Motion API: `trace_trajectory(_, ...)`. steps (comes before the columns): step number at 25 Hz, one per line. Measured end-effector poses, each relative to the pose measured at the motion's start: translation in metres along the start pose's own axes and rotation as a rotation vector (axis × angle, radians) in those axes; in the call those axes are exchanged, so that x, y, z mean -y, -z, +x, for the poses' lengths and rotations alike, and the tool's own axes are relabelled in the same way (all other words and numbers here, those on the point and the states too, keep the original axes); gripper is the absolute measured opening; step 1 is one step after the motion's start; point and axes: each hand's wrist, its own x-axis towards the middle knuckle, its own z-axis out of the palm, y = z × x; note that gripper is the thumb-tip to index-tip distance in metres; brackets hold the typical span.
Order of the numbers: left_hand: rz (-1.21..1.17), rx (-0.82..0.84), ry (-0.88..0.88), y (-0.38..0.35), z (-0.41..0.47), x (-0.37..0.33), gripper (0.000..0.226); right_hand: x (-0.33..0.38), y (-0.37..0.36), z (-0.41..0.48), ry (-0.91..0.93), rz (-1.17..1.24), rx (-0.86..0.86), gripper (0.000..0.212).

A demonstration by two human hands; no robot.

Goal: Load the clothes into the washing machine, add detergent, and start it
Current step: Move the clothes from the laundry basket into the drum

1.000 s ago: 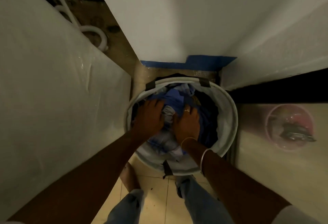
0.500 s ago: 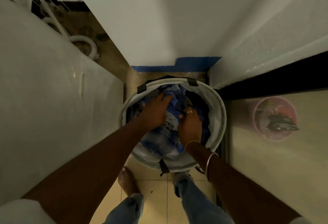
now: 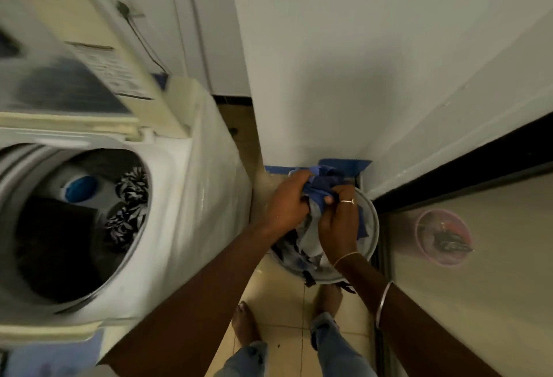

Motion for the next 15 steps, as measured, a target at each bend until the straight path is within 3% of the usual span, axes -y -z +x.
trace_trajectory(7,-0.030,-0.460,-0.057,0.151,-0.113,-0.121,0.045,0.208,-0.009,-0.024,0.411,0.212,-0.015,0.019)
trace_trajectory(11,-0.065,-0.720,-0.116,0.250,-0.188,-0.145,0.032,0.322,-0.050,-0.060,0.492,0.361,0.074,0.016)
trace_trajectory(15,-0.054,-0.957,-0.058,0.333,-0.248,-0.152,0.031,0.419,-0.100,-0.090,0.639,0.449,0.116,0.015)
